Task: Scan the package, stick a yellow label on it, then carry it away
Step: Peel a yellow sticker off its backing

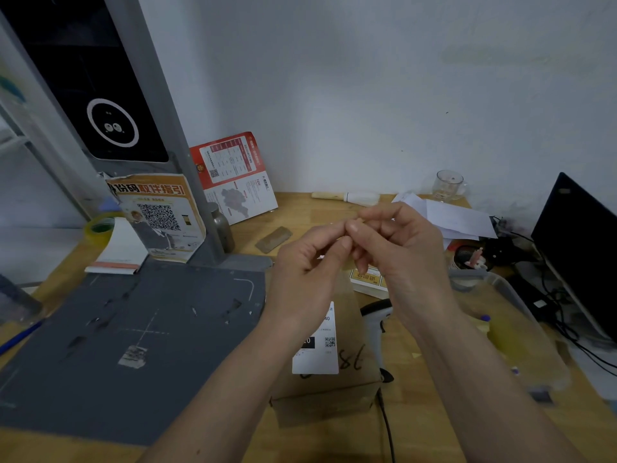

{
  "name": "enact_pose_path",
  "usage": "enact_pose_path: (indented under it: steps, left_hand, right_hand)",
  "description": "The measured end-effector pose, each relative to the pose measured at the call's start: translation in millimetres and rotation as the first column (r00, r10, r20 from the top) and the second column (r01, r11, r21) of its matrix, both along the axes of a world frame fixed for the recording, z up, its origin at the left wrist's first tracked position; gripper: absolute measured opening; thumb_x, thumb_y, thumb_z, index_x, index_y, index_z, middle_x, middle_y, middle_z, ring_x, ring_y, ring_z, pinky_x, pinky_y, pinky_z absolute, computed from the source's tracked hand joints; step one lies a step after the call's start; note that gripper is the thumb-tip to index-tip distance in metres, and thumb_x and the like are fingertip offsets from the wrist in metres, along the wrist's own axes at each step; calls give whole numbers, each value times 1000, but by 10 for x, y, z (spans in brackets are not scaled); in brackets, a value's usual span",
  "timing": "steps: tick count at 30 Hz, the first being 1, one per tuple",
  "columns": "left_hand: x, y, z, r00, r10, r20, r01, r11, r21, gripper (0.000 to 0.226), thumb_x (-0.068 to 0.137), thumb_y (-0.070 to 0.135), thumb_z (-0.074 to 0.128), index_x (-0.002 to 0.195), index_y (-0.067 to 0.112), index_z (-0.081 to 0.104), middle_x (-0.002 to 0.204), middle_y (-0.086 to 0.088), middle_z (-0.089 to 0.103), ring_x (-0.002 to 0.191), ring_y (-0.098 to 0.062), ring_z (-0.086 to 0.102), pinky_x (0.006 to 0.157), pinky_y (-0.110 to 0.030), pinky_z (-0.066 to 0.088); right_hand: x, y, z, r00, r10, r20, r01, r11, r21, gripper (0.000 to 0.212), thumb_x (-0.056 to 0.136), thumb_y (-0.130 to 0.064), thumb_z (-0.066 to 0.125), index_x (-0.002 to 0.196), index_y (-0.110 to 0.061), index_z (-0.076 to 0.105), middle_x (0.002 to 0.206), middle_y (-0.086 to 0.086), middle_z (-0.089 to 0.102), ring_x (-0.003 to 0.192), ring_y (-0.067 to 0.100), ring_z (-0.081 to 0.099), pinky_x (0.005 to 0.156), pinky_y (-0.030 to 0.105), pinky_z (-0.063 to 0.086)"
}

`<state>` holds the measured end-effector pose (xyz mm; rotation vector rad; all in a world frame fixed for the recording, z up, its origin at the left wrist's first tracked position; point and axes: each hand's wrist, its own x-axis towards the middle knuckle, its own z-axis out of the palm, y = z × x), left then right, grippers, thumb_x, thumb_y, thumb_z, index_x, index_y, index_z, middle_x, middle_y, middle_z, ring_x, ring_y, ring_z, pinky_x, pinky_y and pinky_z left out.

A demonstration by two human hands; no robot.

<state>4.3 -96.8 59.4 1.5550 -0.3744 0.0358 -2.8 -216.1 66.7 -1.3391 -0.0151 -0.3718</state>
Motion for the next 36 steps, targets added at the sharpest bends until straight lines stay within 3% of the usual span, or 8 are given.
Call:
enact_pose_path:
  steps: [12,16,18,23,36]
  left_hand:
    - [-52,24,47,1000,4,-14,-4,1000,-20,31,93,4,53,110,27,63,97,16,68,89,15,61,74,0,43]
    - [-66,14,43,999,29,24,-29,999,24,29,93,5,53,103,29,67,97,5,72,89,6,63,75,-5,45]
    - [-76,5,48,999,37,38,-39,999,35,29,93,6,54,101,31,68,98,3,73,89,2,63,76,-6,46]
    - [-88,-1,76,1000,27,13,-27,1000,7,31,92,6,55,98,34,66,95,9,71,87,9,62,74,-3,44]
    - [-91,-16,50,999,31,15,-32,999,24,28,93,6,53,102,28,69,91,10,71,83,8,61,72,-5,45]
  right_hand:
    - [-29,-27,5,1000,27,8,-27,1000,10,6,81,1,65,87,-1,66,60,6,67,52,17,61,47,25,49]
    - [-43,-9,21,1000,16,12,-16,1000,13,17,71,-8,72,85,-1,67,60,6,67,52,16,61,47,24,49]
    - [-46,-6,20,1000,4,14,-5,1000,15,12,74,-3,71,85,-1,67,59,6,67,51,15,60,47,24,49]
    - [-62,-7,4,1000,-2,17,1,999,41,8,77,2,68,84,-3,69,59,5,67,51,15,61,47,24,50]
    - [-95,0,-1,1000,1,8,-1,998,62,13,71,-8,72,83,-4,71,62,7,68,53,16,61,49,24,50]
